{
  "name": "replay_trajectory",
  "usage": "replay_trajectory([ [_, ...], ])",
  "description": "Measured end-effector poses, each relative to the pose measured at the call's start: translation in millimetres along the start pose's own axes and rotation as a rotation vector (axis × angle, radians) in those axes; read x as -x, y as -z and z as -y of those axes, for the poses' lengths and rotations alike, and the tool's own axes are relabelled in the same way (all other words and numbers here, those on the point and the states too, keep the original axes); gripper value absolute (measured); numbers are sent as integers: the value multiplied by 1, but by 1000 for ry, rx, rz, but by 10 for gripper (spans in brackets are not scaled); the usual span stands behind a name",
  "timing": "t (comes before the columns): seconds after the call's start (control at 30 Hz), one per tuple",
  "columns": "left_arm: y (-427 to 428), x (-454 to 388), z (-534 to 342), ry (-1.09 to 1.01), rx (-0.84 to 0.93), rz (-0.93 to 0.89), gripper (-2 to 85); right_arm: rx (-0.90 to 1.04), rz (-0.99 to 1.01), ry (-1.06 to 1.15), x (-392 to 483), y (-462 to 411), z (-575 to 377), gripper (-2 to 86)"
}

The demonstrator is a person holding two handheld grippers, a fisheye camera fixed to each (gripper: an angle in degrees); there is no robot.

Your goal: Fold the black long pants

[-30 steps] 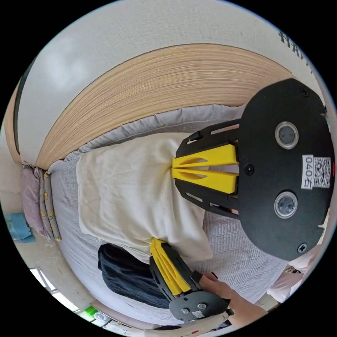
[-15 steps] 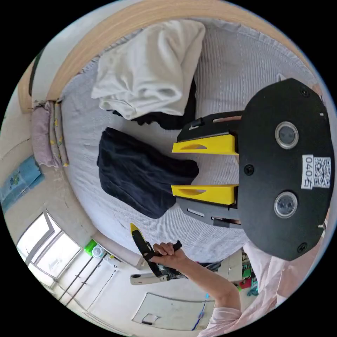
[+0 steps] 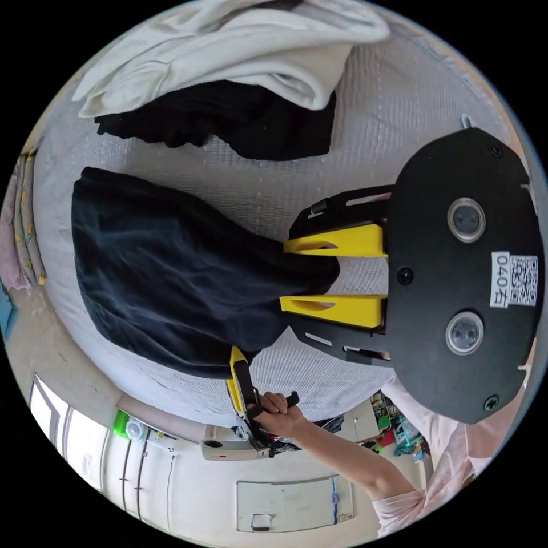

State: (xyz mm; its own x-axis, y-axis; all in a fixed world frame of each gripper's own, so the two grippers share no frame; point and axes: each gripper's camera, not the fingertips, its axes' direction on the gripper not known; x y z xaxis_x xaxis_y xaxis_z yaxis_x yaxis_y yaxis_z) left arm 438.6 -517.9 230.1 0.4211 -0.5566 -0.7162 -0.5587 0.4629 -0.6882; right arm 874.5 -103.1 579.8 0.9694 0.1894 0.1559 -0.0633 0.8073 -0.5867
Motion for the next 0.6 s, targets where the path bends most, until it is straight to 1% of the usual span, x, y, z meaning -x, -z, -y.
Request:
replay_trajectory([
  [0.07,4,-29,-4,7,-61,-17,94,-40,-106,56,12,42,9,98],
  [0.1,-1,-34,-5,21,-62,-30,93,-43,-169,87,16,60,13,99],
  [0.13,-16,-42,-6,41,-30,-45,96,15,-206,92,14,61,16,102],
  [0.17,-33,-42,-7,85,21,-20,102,58,-206,93,12,56,17,105],
  [0.2,-37,-40,-9,125,30,1,106,178,-202,48,6,40,16,112],
  [0.23,-37,-33,-15,196,11,-6,110,233,-219,23,10,38,10,112],
  [0.27,-23,-28,-24,258,-58,-17,108,196,-232,22,18,46,5,112],
  [0.3,-12,-28,-30,270,-107,-1,98,76,-270,29,41,73,-7,101],
  [0.33,13,-36,-42,258,-227,56,77,-67,-337,48,70,100,-17,76],
  [0.37,33,-52,-51,183,-340,122,65,-130,-369,76,85,110,-21,56],
  [0.4,37,-62,-52,126,-375,160,58,-210,-419,158,115,119,-22,25],
  [0.43,35,-82,-46,6,-390,236,45,-224,-467,222,138,114,-14,3],
  [0.47,18,-96,-31,-101,-340,276,33,-201,-492,242,146,106,-7,0],
  [0.5,7,-100,-23,-128,-302,293,29,-143,-558,252,158,85,9,-5],
  [0.53,-19,-102,-6,-167,-220,341,24,-100,-649,226,163,60,23,-7],
  [0.57,-51,-99,7,-183,-110,419,21,-73,-688,208,165,47,28,-8],
  [0.6,-66,-97,12,-193,-67,452,20,-20,-745,192,169,23,34,-8],
])
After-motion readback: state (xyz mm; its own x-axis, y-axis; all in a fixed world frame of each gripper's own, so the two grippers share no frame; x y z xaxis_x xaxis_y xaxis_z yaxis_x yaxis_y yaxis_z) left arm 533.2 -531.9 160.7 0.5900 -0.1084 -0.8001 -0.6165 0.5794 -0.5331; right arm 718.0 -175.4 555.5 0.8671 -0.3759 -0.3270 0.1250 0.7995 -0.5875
